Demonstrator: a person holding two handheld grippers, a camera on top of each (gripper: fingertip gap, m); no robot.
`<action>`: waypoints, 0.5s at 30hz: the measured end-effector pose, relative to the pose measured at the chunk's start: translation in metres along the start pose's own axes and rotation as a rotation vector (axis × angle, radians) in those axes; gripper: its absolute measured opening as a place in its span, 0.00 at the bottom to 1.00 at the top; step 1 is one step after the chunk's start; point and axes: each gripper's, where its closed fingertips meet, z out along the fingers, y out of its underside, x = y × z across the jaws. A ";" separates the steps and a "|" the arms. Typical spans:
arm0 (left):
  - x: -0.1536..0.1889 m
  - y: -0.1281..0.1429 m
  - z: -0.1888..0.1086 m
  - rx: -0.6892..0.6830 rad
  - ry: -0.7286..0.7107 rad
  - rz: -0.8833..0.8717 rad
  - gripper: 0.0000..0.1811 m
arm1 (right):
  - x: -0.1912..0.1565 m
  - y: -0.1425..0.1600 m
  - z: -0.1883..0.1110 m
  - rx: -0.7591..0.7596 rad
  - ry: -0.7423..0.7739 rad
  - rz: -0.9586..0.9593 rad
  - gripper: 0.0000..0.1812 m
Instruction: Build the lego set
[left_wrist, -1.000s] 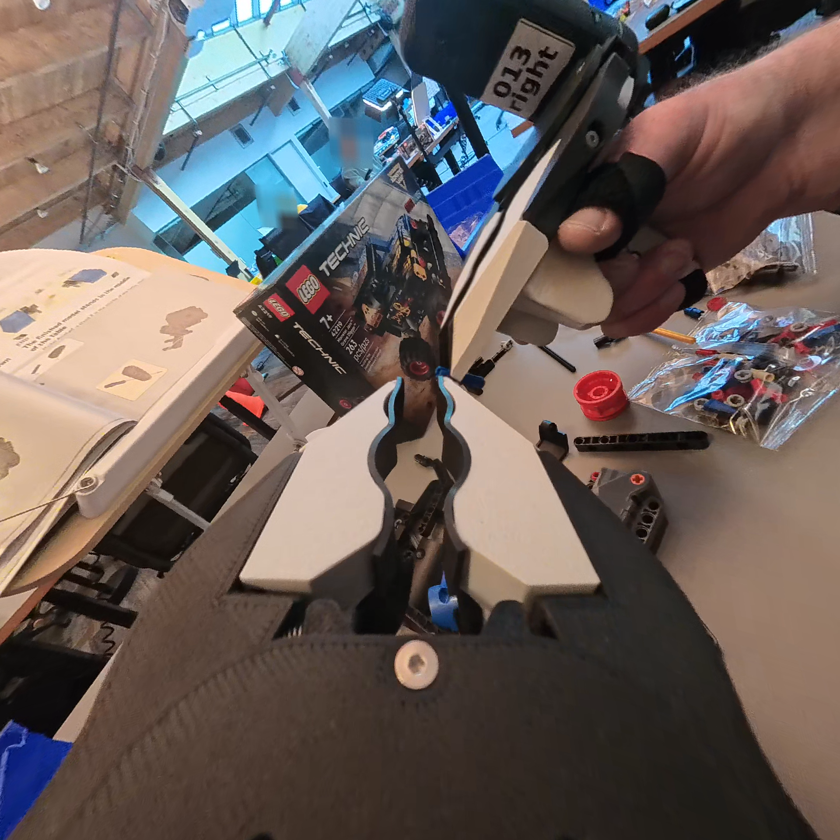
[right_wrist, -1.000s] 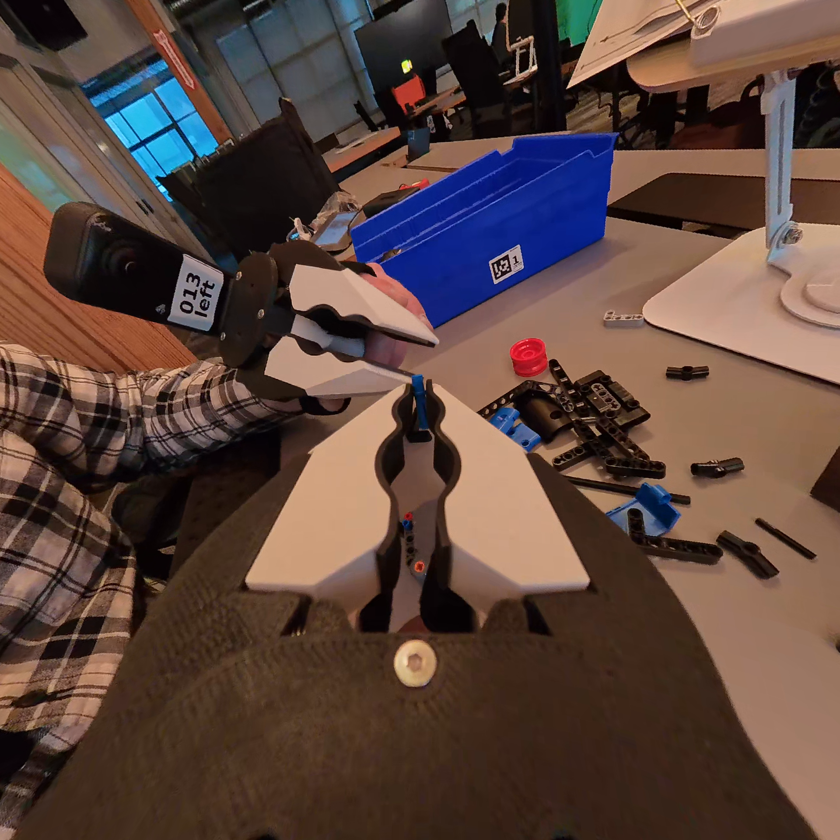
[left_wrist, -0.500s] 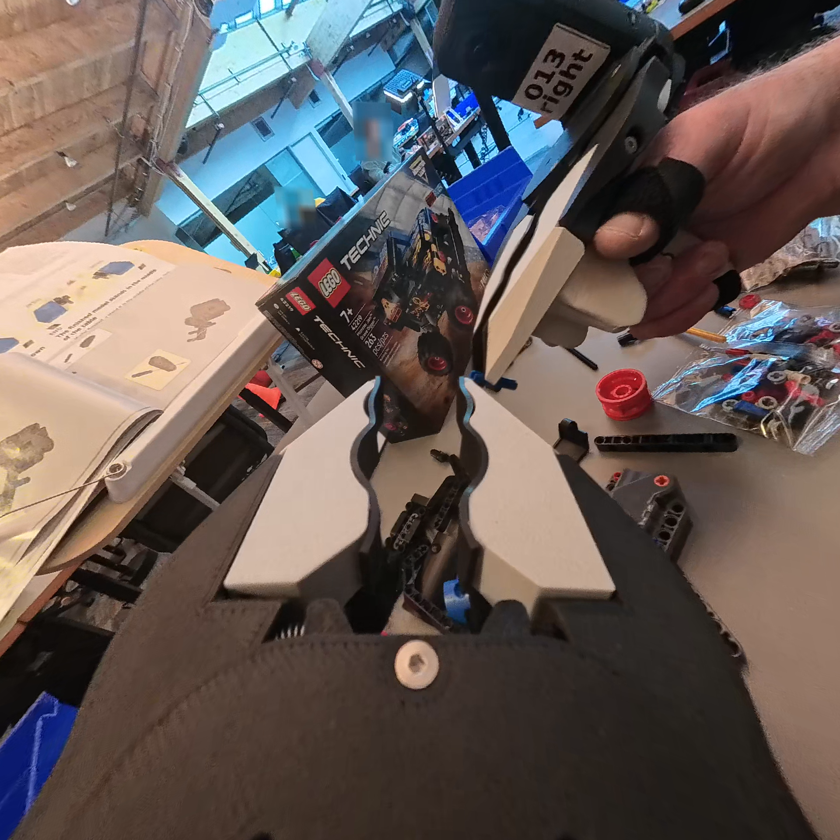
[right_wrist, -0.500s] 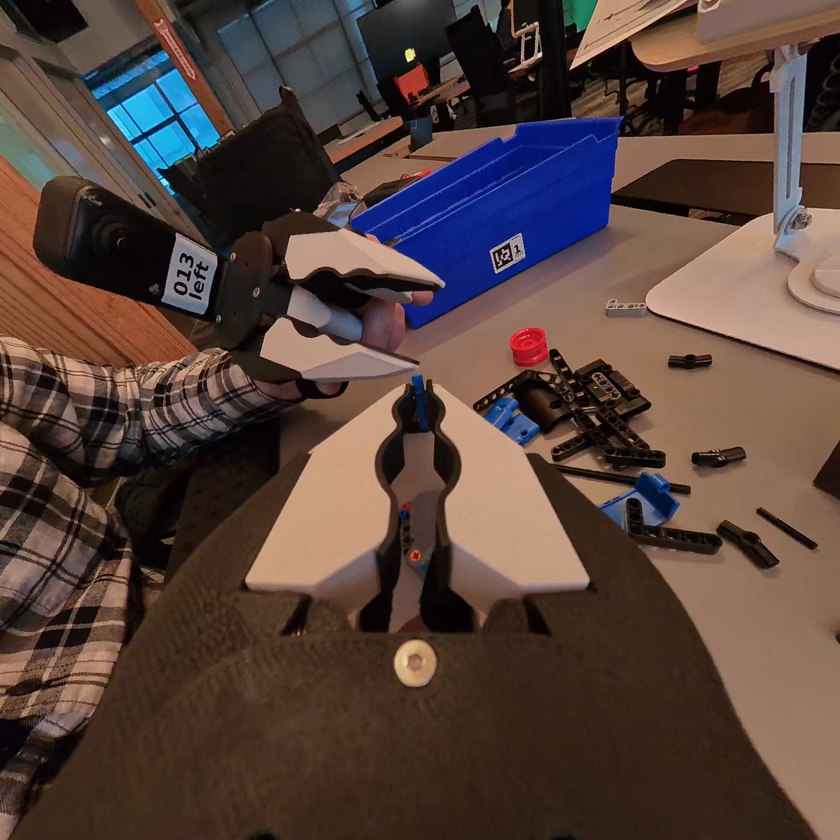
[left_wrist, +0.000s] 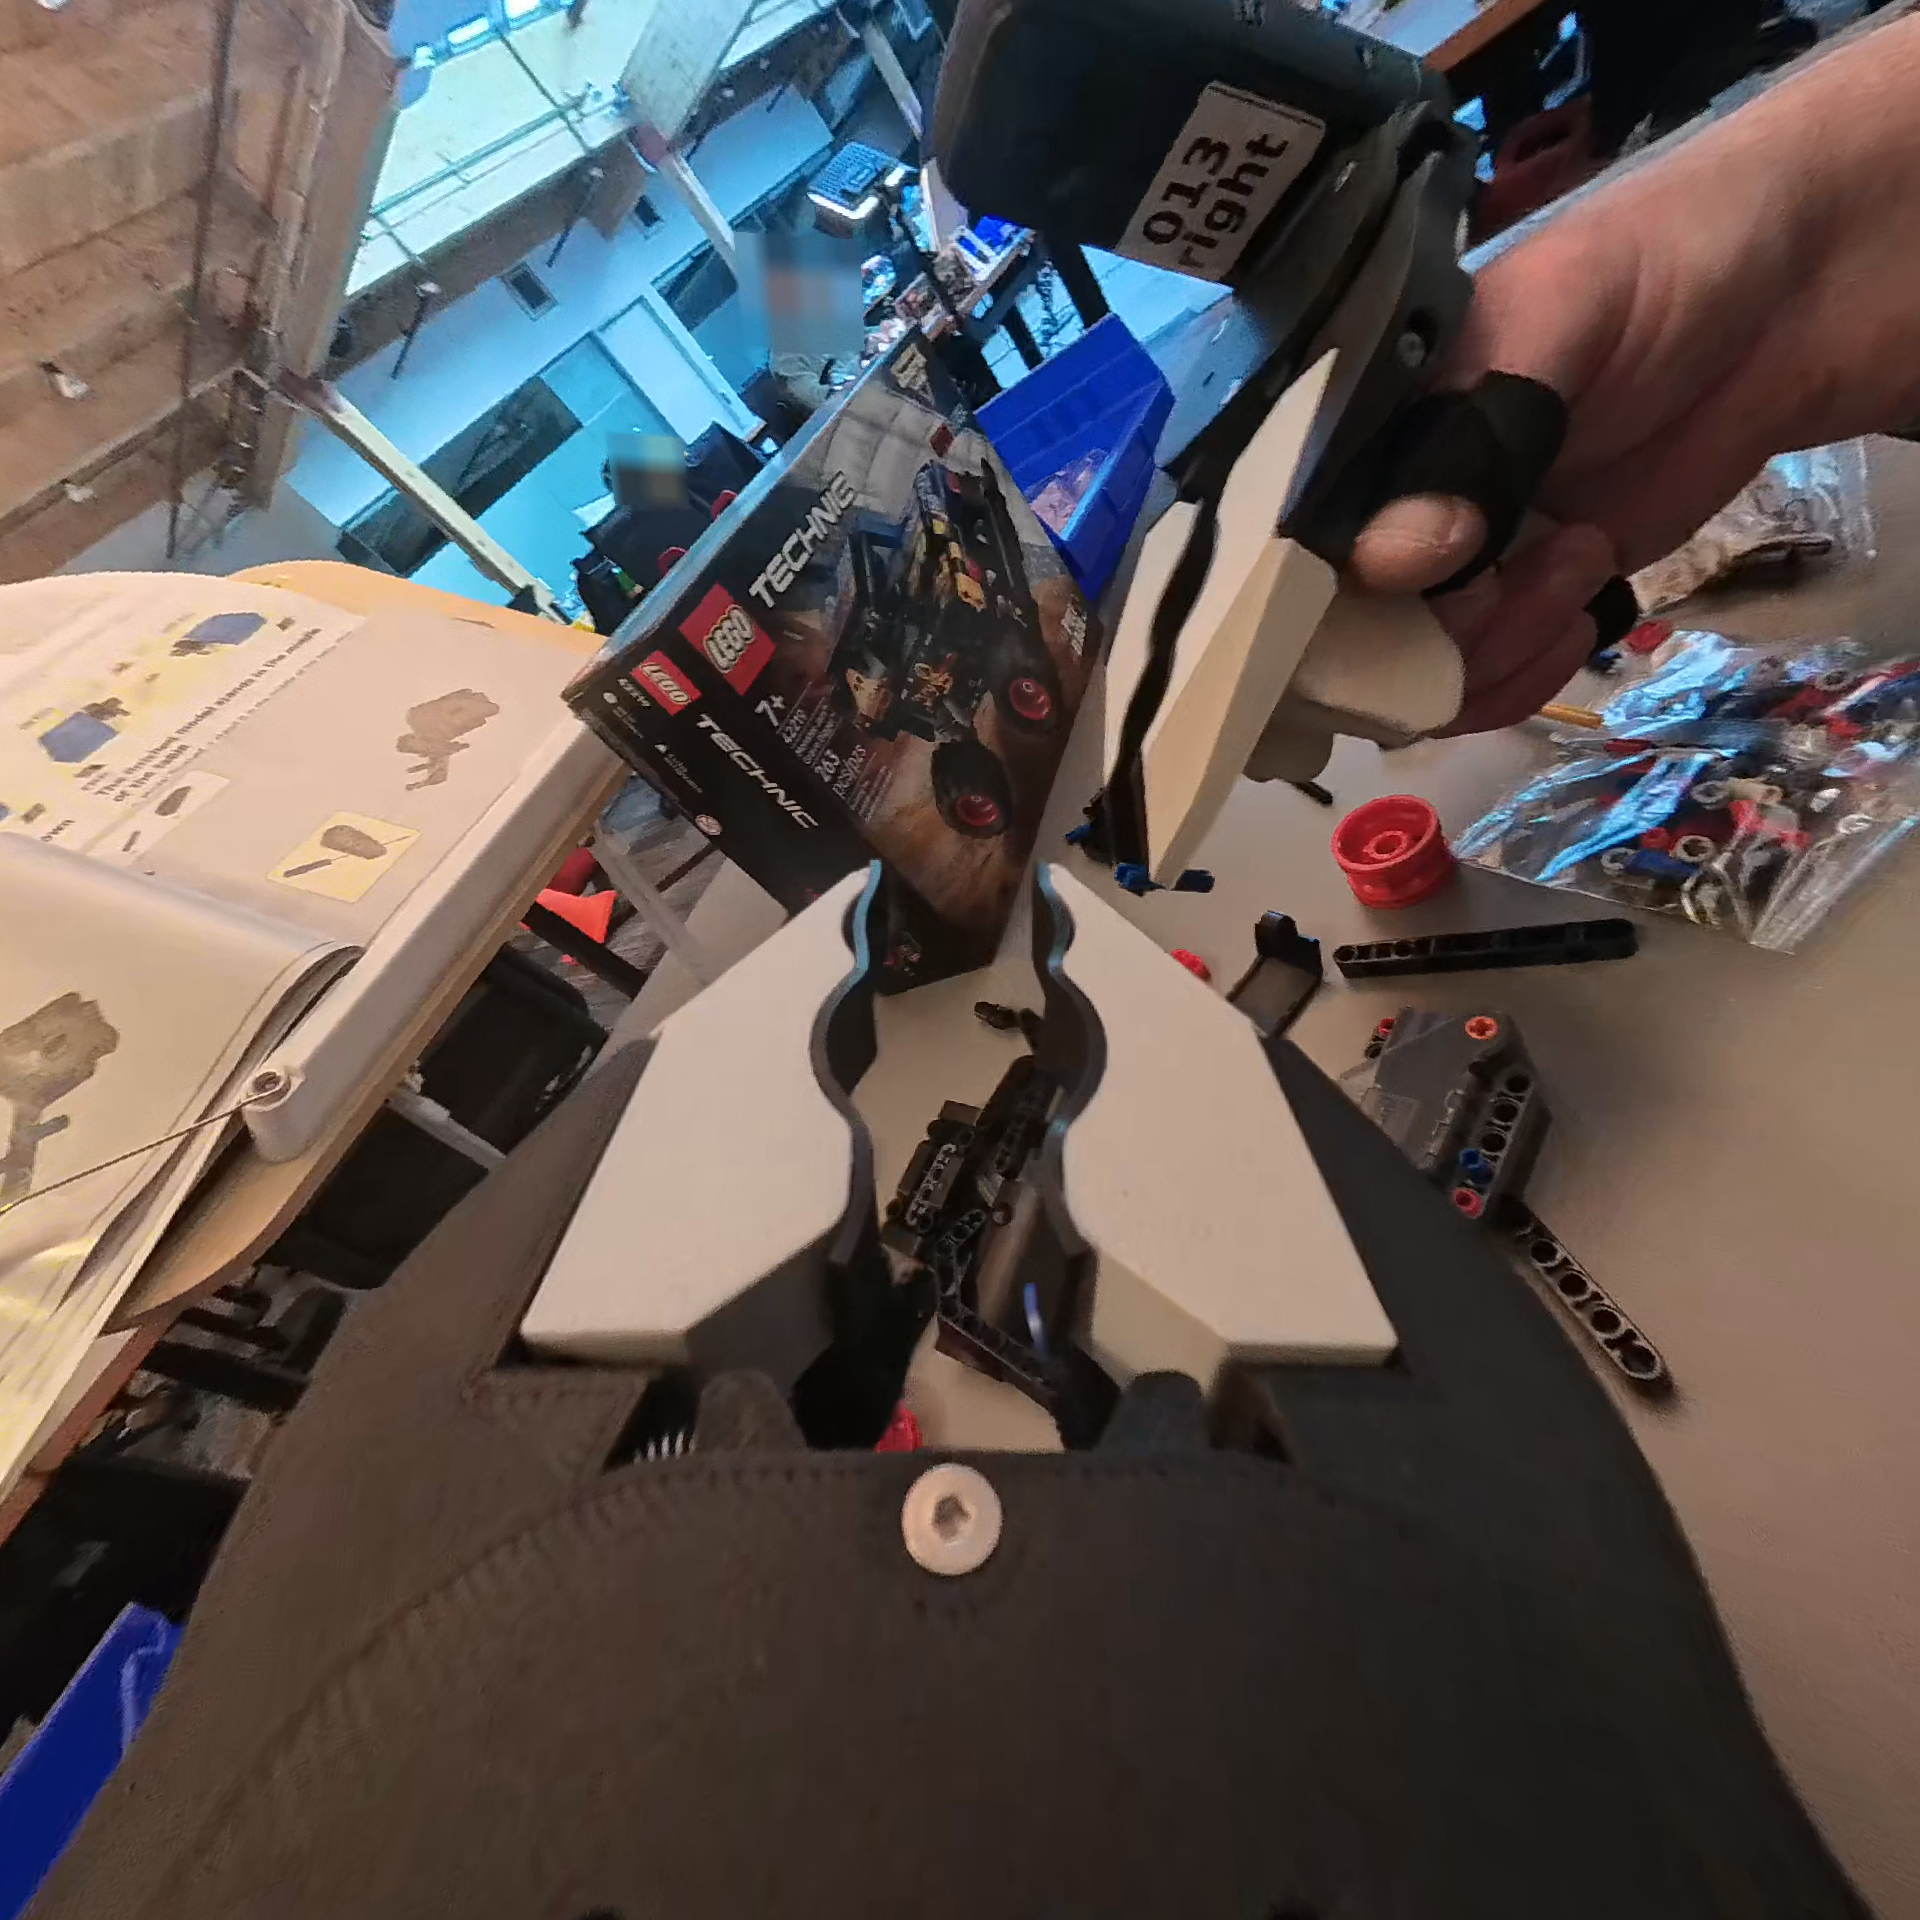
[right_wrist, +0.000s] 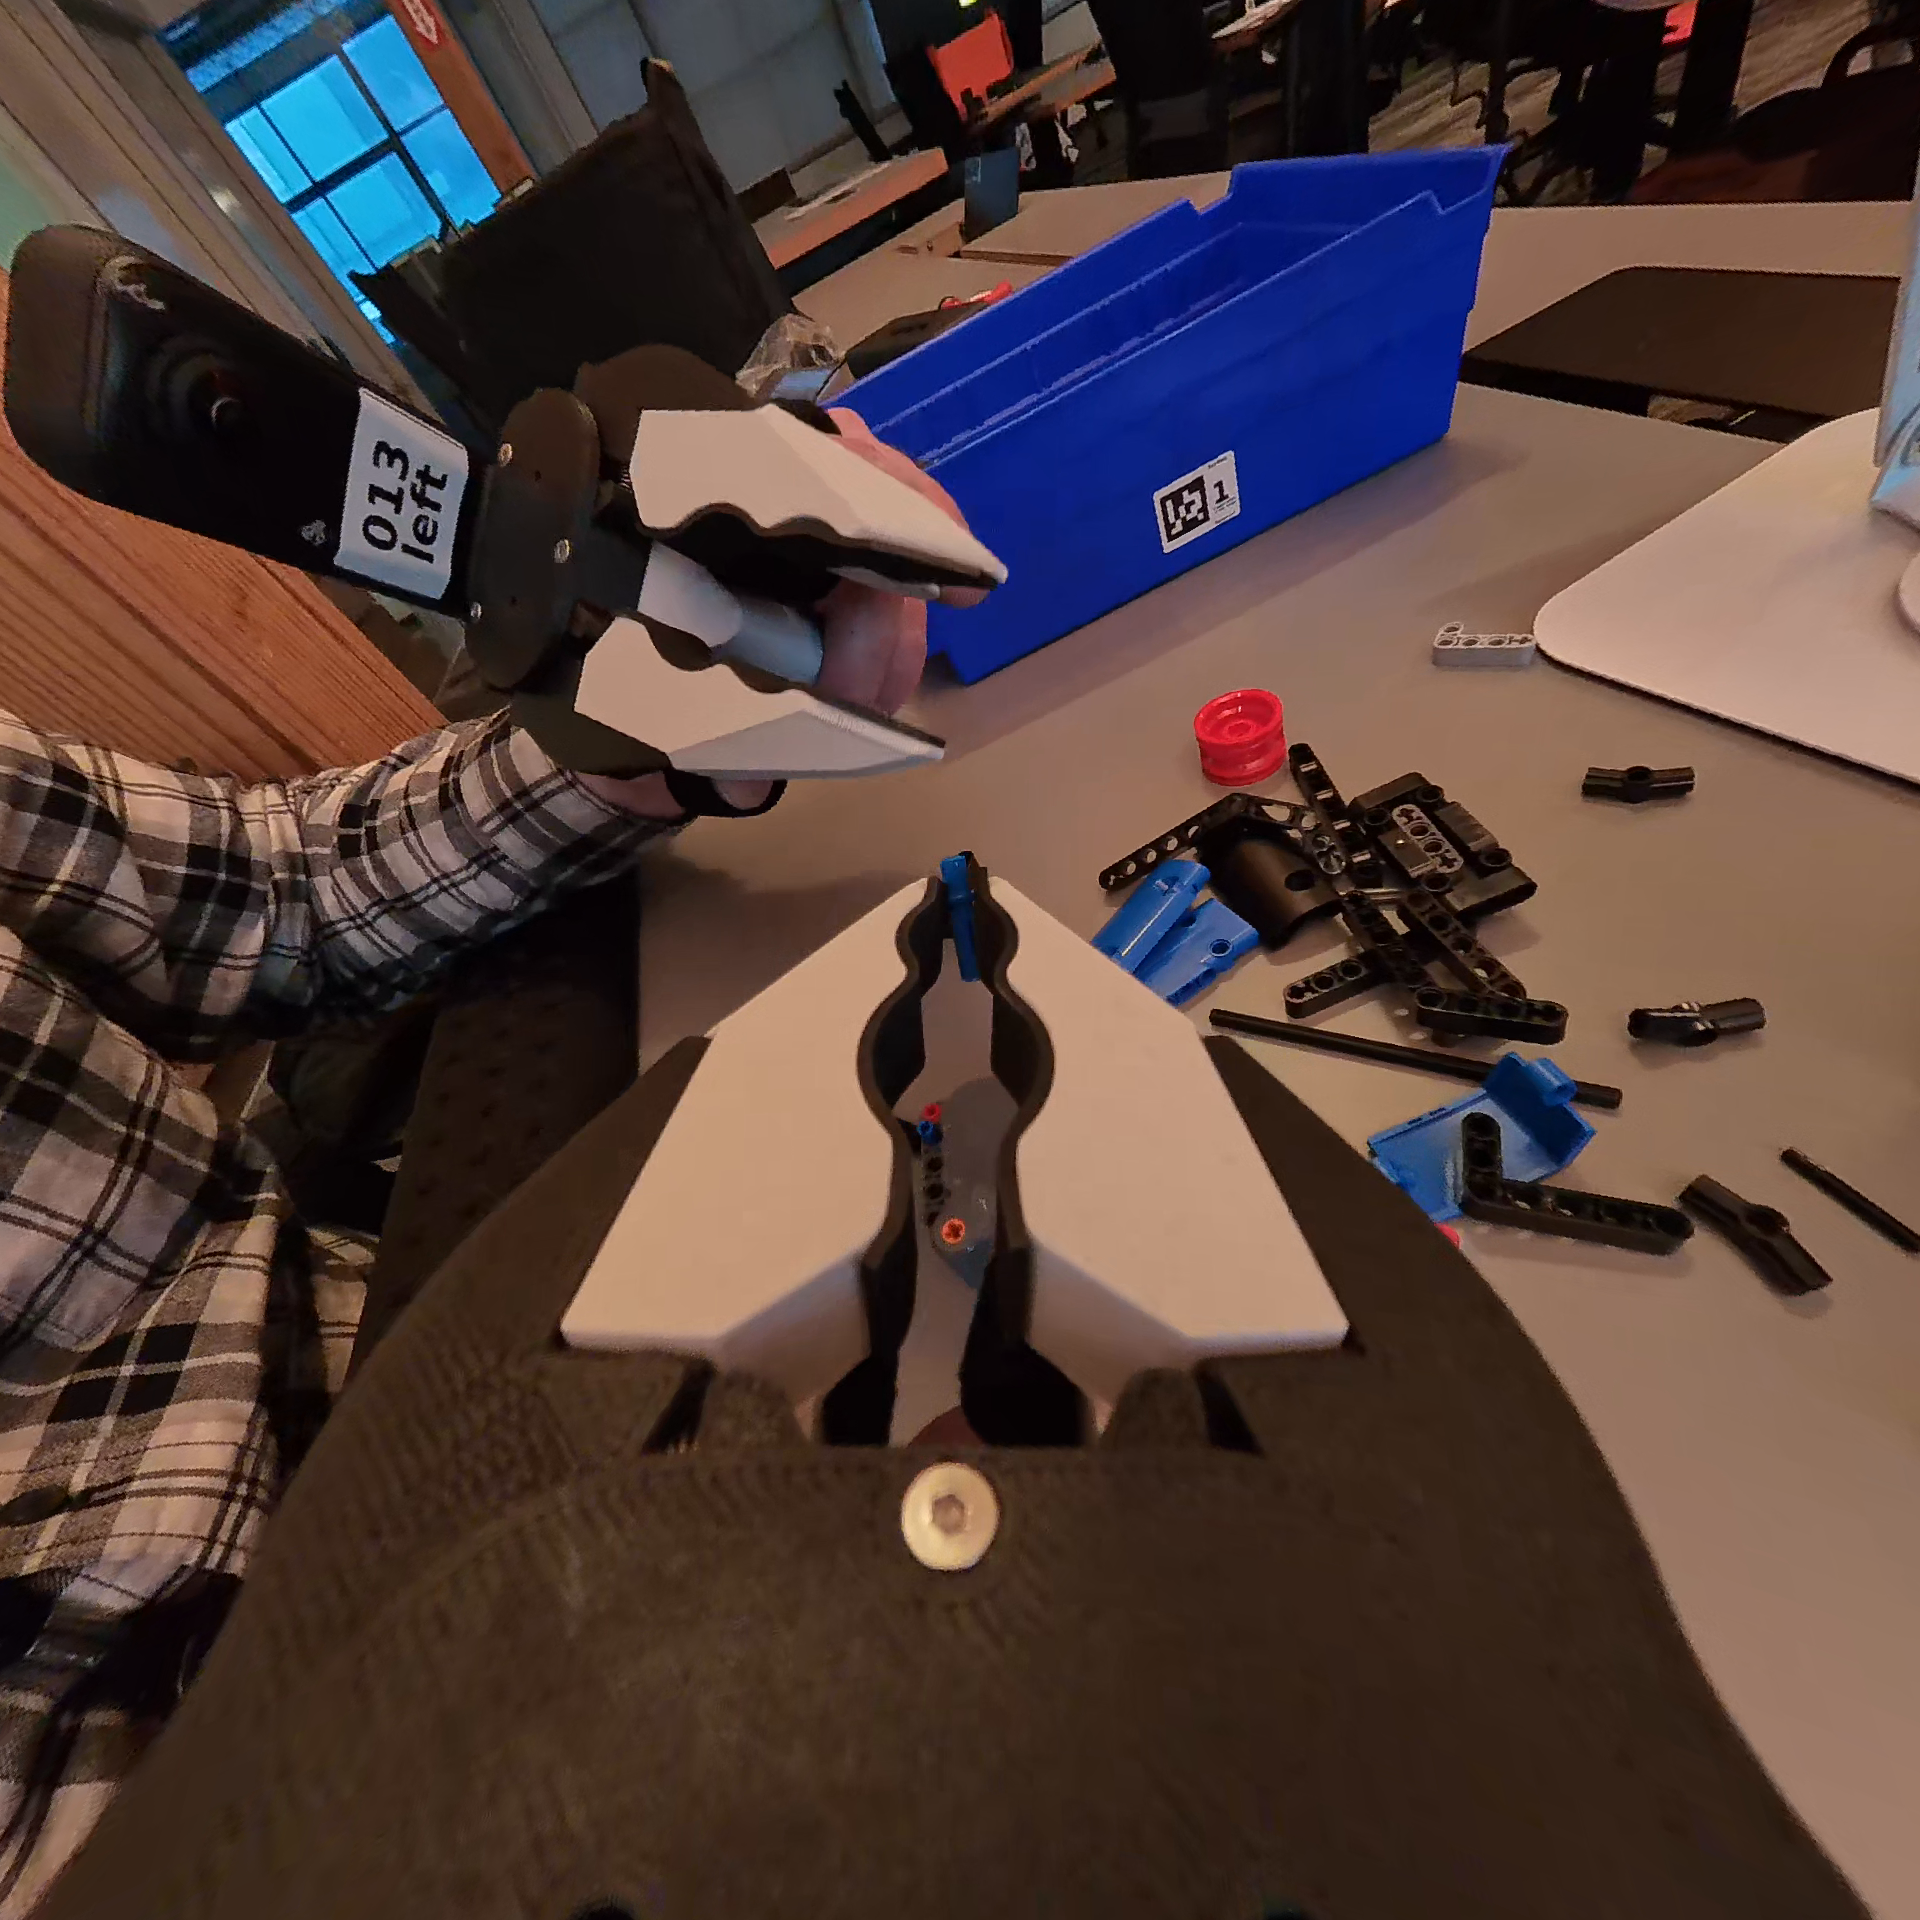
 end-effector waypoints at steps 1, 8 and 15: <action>0.002 0.000 0.000 0.000 0.011 0.004 0.14 | 0.000 0.001 0.000 -0.003 0.001 -0.001 0.02; 0.027 -0.007 0.002 0.001 0.103 0.097 0.14 | -0.004 0.007 0.003 -0.039 -0.008 -0.029 0.02; 0.042 -0.002 0.003 -0.052 0.144 0.206 0.15 | -0.010 0.002 -0.002 -0.010 -0.070 0.027 0.02</action>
